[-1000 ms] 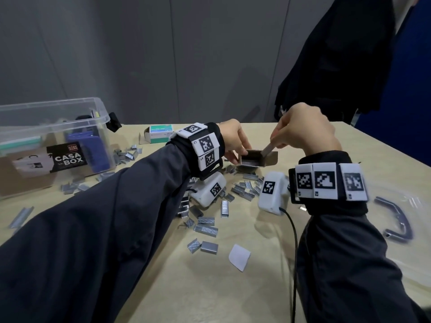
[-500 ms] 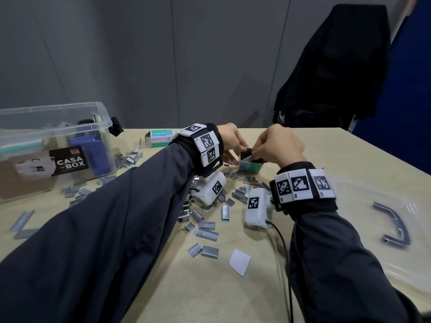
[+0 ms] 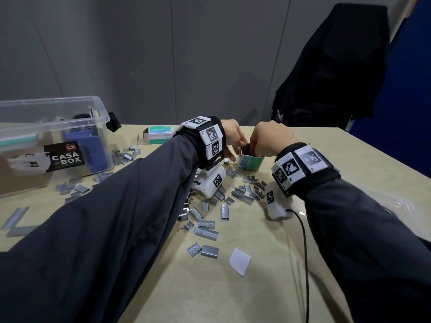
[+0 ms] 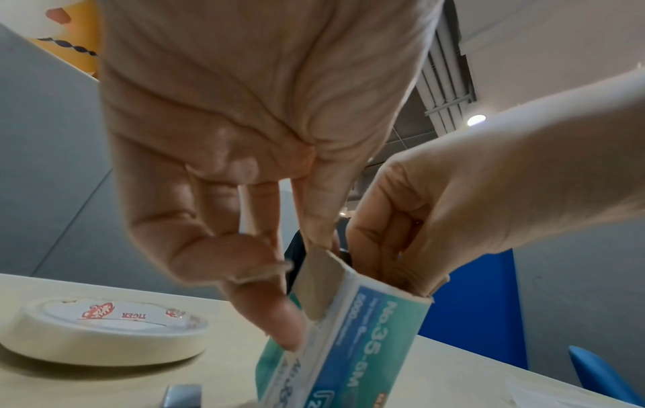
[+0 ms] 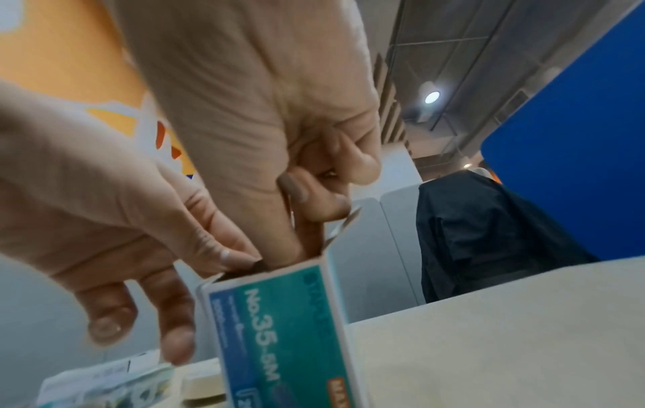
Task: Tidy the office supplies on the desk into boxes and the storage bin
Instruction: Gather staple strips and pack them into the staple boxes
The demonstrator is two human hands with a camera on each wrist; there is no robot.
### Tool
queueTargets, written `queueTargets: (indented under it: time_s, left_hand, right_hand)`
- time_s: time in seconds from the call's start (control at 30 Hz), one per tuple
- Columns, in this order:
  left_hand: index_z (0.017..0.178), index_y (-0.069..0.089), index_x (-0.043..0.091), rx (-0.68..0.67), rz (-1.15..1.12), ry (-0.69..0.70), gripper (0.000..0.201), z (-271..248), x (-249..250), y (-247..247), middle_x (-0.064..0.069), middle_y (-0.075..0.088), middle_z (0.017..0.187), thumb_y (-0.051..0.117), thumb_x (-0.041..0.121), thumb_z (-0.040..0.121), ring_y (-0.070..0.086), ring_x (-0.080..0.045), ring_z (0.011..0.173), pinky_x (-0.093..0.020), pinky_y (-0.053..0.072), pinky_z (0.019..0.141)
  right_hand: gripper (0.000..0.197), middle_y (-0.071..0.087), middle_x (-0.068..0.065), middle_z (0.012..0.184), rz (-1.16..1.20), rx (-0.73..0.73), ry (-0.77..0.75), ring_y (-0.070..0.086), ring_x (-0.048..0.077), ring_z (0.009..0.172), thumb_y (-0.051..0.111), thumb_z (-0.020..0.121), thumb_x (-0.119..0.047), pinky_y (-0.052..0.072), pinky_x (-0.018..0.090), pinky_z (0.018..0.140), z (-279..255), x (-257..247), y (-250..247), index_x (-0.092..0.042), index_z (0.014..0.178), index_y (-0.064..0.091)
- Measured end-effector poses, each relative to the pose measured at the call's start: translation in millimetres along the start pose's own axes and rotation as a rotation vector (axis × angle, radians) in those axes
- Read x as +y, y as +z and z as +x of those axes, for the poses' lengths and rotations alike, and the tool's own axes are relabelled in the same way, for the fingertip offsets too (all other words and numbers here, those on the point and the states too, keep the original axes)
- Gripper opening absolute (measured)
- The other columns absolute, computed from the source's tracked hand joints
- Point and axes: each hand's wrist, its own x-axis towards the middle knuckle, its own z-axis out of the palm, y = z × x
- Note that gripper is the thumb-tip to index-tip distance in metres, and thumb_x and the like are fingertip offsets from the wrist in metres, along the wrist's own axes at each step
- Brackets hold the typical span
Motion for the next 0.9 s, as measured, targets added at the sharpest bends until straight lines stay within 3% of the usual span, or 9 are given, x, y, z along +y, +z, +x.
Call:
queueTargets:
  time_s: [0.13, 0.2, 0.3, 0.47, 0.53, 0.67, 0.73, 0.8, 0.9]
  left_hand:
    - [0.115, 0.067, 0.003, -0.005, 0.017, -0.005, 0.023, -0.7, 1.4, 0.2, -0.017, 0.064, 0.101, 0.050, 0.006, 0.099, 0.063, -0.025, 0.066, -0.020, 0.048, 0.040]
    - [0.115, 0.066, 0.003, 0.005, 0.028, -0.006, 0.023, -0.7, 3.4, 2.1, -0.018, 0.064, 0.100, 0.050, 0.007, 0.099, 0.062, -0.027, 0.066, -0.018, 0.045, 0.037]
    - [0.116, 0.065, 0.002, 0.026, 0.030, -0.016, 0.023, -0.4, 5.1, 3.0, -0.018, 0.064, 0.099, 0.050, 0.007, 0.100, 0.062, -0.027, 0.066, -0.017, 0.043, 0.035]
    - [0.117, 0.063, 0.000, 0.051, 0.026, -0.026, 0.024, -1.7, 4.3, 3.2, -0.017, 0.065, 0.097, 0.048, 0.009, 0.101, 0.061, -0.026, 0.062, -0.016, 0.042, 0.033]
    - [0.117, 0.062, -0.002, 0.058, 0.019, -0.026, 0.025, -3.4, 4.5, 3.4, -0.018, 0.065, 0.098, 0.047, 0.009, 0.101, 0.060, -0.026, 0.060, -0.017, 0.041, 0.032]
    - [0.119, 0.060, -0.004, 0.050, 0.017, -0.022, 0.026, -4.8, 5.1, 3.3, -0.019, 0.062, 0.098, 0.046, 0.007, 0.101, 0.059, -0.025, 0.059, -0.017, 0.040, 0.032]
    - [0.118, 0.061, -0.005, 0.038, 0.025, -0.022, 0.026, -4.4, 5.7, 2.8, -0.018, 0.061, 0.097, 0.045, 0.008, 0.102, 0.060, -0.025, 0.060, -0.017, 0.041, 0.032]
    - [0.116, 0.063, -0.005, 0.024, 0.029, -0.025, 0.027, -3.5, 6.1, 3.8, -0.017, 0.061, 0.094, 0.044, 0.009, 0.102, 0.061, -0.025, 0.061, -0.018, 0.043, 0.033]
    - [0.115, 0.062, -0.004, 0.033, -0.009, -0.043, 0.025, -1.1, 5.5, 6.3, -0.021, 0.063, 0.097, 0.045, 0.009, 0.102, 0.064, -0.027, 0.060, -0.022, 0.048, 0.037]
  right_hand:
    - [0.023, 0.062, 0.005, 0.091, -0.143, -0.070, -0.049, 0.056, 0.027, 0.082, 0.058, 0.092, -0.024, 0.041, 0.032, 0.070, 1.0, -0.5, -6.8, -0.017, 0.111, 0.070]
    - [0.025, 0.055, 0.001, 0.075, -0.198, -0.159, -0.075, 0.057, 0.024, 0.079, 0.053, 0.097, -0.026, 0.044, 0.030, 0.070, 0.9, -1.1, -11.0, -0.013, 0.111, 0.068]
    - [0.034, 0.052, 0.000, 0.068, -0.231, -0.306, -0.117, 0.058, 0.018, 0.071, 0.043, 0.103, -0.030, 0.047, 0.028, 0.073, 0.3, -1.6, -19.0, -0.009, 0.118, 0.065]
    - [0.041, 0.059, -0.002, 0.053, -0.196, -0.338, -0.182, 0.061, 0.012, 0.054, 0.038, 0.103, -0.034, 0.045, 0.025, 0.057, -2.3, 1.2, -27.4, -0.008, 0.117, 0.067]
    - [0.033, 0.063, -0.002, 0.054, -0.226, -0.287, -0.213, 0.065, 0.011, 0.053, 0.043, 0.101, -0.028, 0.052, 0.026, 0.061, -3.2, 3.6, -29.2, -0.012, 0.110, 0.071]
    - [0.027, 0.074, -0.006, 0.077, -0.249, -0.176, -0.311, 0.064, 0.002, 0.050, 0.048, 0.097, -0.022, 0.058, 0.028, 0.066, -6.7, 9.5, -31.5, -0.026, 0.103, 0.074]
    - [0.029, 0.069, -0.010, 0.064, -0.256, -0.209, -0.342, 0.065, 0.002, 0.052, 0.047, 0.096, -0.019, 0.056, 0.026, 0.066, -9.6, 10.1, -31.7, -0.029, 0.101, 0.074]
    - [0.031, 0.061, -0.010, 0.051, -0.289, -0.281, -0.317, 0.067, 0.007, 0.059, 0.043, 0.095, -0.014, 0.052, 0.025, 0.066, -12.7, 7.2, -29.4, -0.027, 0.100, 0.071]
    - [0.029, 0.058, -0.004, 0.056, -0.282, -0.360, -0.241, 0.063, 0.016, 0.062, 0.039, 0.097, -0.010, 0.051, 0.028, 0.068, -13.9, 0.9, -21.3, -0.011, 0.108, 0.066]
